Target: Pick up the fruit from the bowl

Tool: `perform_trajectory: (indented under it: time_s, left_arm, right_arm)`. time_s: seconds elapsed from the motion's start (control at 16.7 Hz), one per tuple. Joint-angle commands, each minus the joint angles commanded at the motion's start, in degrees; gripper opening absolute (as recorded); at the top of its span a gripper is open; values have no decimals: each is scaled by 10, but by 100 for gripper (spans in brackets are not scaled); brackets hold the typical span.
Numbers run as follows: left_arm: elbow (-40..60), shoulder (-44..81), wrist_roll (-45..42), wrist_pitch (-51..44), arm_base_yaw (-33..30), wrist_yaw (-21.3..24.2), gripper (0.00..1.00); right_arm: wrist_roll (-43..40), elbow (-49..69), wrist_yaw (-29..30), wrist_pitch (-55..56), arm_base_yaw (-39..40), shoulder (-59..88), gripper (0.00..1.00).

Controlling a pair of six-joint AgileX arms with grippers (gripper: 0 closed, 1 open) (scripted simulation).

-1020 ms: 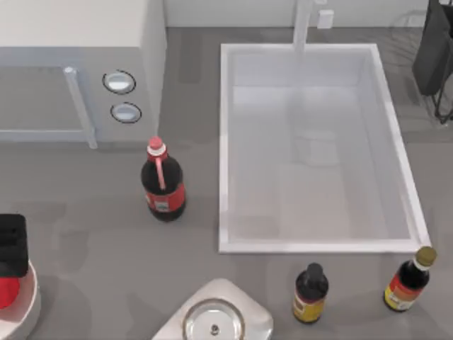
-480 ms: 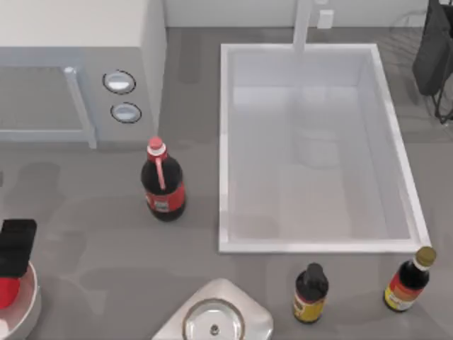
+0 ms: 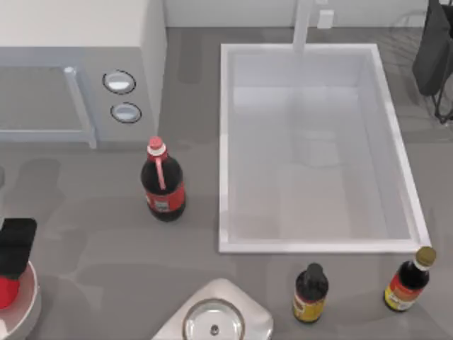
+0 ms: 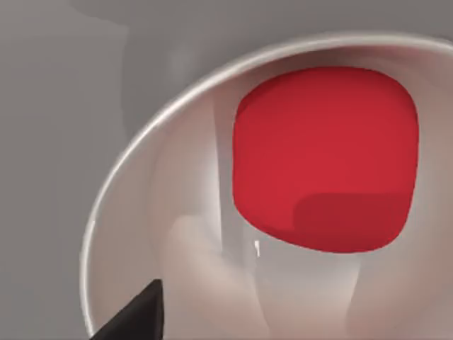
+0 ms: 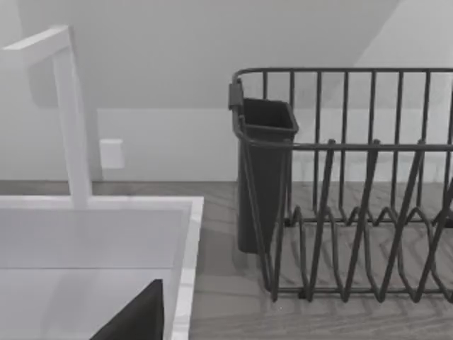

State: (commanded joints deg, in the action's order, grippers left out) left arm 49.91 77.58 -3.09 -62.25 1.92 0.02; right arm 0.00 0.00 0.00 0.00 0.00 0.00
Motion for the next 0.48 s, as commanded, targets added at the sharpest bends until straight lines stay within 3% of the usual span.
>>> perform_trajectory:
  time_s: [0.24, 0.48]
  left_arm:
    - [-38, 33, -1, 64, 1, 0, 100]
    - [-102, 88, -3, 203, 3, 0, 100]
  right_arm:
    - [0, 0, 0, 0, 0, 0, 100]
    - [0, 0, 0, 0, 0, 0, 100]
